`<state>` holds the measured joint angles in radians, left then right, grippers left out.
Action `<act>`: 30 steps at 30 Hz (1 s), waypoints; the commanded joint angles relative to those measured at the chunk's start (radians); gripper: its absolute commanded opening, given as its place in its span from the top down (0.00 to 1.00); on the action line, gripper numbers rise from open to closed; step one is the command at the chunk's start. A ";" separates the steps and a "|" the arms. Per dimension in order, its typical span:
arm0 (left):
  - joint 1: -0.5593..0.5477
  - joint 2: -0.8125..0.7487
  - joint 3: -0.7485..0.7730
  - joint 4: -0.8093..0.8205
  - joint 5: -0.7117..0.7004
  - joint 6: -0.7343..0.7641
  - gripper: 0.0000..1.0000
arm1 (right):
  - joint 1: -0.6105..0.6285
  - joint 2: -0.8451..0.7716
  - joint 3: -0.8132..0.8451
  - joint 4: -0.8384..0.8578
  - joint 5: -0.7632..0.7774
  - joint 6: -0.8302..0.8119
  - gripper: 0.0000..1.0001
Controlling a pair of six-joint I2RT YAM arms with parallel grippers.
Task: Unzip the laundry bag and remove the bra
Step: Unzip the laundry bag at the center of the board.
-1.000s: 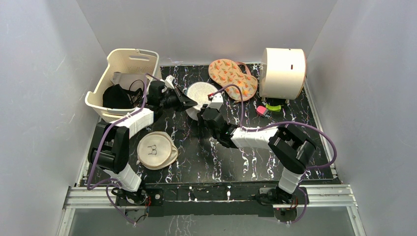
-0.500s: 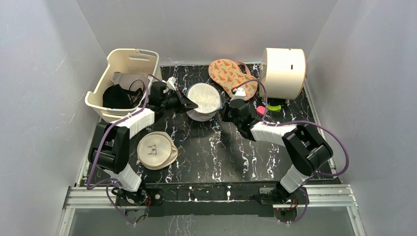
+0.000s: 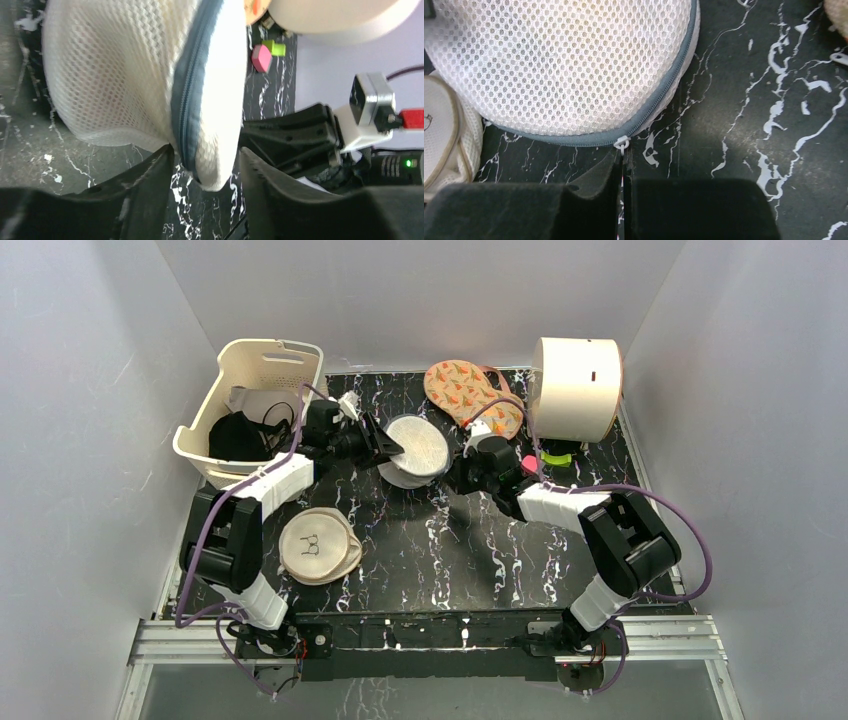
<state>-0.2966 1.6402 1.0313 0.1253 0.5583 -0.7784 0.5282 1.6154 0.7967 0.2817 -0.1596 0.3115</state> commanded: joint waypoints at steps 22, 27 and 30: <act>-0.234 -0.400 -0.287 0.371 -0.154 0.791 0.08 | 0.061 -0.103 0.056 -0.028 -0.072 -0.007 1.00; -0.324 -0.405 -0.360 0.314 -0.237 1.155 0.17 | 0.061 -0.105 0.029 -0.002 -0.087 -0.003 1.00; -0.382 -0.390 -0.385 0.329 -0.378 1.251 0.28 | 0.061 -0.102 0.022 0.013 -0.109 0.001 1.00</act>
<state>-0.6136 1.2629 0.6662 0.3893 0.2996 0.2077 0.5888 1.5444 0.8150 0.2352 -0.2436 0.3161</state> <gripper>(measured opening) 0.780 0.012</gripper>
